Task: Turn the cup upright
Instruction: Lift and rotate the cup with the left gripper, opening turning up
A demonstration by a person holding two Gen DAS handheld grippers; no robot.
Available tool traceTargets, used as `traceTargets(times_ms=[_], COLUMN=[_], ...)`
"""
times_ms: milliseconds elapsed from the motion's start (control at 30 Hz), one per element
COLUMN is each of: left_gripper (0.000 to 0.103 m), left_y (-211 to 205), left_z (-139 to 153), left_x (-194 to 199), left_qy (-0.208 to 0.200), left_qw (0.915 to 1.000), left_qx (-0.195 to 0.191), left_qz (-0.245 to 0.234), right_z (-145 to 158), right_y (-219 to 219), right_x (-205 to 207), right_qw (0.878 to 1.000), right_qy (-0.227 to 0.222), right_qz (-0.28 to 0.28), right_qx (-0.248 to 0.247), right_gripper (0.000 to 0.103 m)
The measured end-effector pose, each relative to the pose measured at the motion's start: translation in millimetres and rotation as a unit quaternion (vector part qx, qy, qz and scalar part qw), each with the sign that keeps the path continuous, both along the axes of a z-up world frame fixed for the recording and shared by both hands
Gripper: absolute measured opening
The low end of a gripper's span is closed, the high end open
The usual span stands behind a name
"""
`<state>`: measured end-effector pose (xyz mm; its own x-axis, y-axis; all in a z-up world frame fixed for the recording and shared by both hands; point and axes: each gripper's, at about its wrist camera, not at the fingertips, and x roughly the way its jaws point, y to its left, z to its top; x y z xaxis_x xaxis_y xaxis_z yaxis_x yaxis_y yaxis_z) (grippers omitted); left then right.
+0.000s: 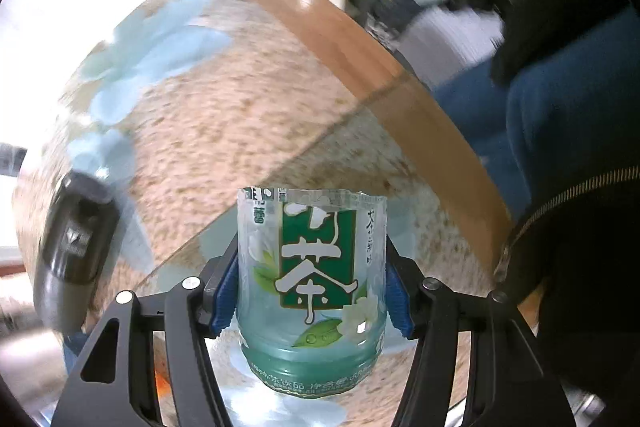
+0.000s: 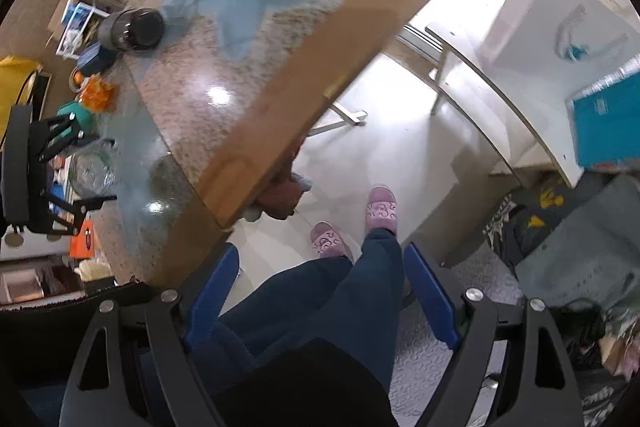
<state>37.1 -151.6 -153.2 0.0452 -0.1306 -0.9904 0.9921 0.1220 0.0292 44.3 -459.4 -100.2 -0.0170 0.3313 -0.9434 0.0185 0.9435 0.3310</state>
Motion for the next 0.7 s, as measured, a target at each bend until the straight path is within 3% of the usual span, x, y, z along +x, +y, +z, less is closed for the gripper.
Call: traceTargets(times_ms=[100,200,267,367,533,600,667,700], left_gripper=[0.065,0.065,0.065,0.065,0.065,0.065,0.065,0.065], left_y=[1.4,0.3,3.5,3.6,10.9,15.3,16.0,16.5], left_z=[8.0,27.7,39.1,54.9,71.4,76.0,76.8,78.6], left_x=[-2.1,8.0,11.2,15.9,16.9,14.7,15.0,13.2], left_qy=[-0.001,-0.017,-0.027,-0.05,-0.087,-0.104,-0.115,-0.128], left_qw=[0.9977,0.9869,0.9728,0.9497,0.8939,0.8621,0.8382,0.8205], left_qx=[-0.026,-0.067,-0.1,-0.134,-0.179,-0.199,-0.21,-0.216], left_qz=[0.063,0.146,0.207,0.279,0.401,0.454,0.49,0.514], right_z=[1.2,1.6,2.1,6.4,13.0,13.2,11.0,9.8], right_y=[4.7,9.5,13.8,23.0,38.0,41.8,47.2,49.3], right_x=[11.8,26.0,38.1,56.6,78.3,84.0,92.6,96.8], right_qw=[1.0,0.999,0.997,0.994,0.985,0.982,0.979,0.978], right_qy=[-0.003,-0.008,-0.012,-0.024,-0.041,-0.046,-0.048,-0.048], right_qz=[0.024,0.051,0.071,0.104,0.157,0.174,0.19,0.195], right_qx=[0.005,0.014,0.022,0.033,0.049,0.054,0.059,0.062], right_gripper=[0.084,0.084,0.085,0.096,0.098,0.101,0.102,0.102])
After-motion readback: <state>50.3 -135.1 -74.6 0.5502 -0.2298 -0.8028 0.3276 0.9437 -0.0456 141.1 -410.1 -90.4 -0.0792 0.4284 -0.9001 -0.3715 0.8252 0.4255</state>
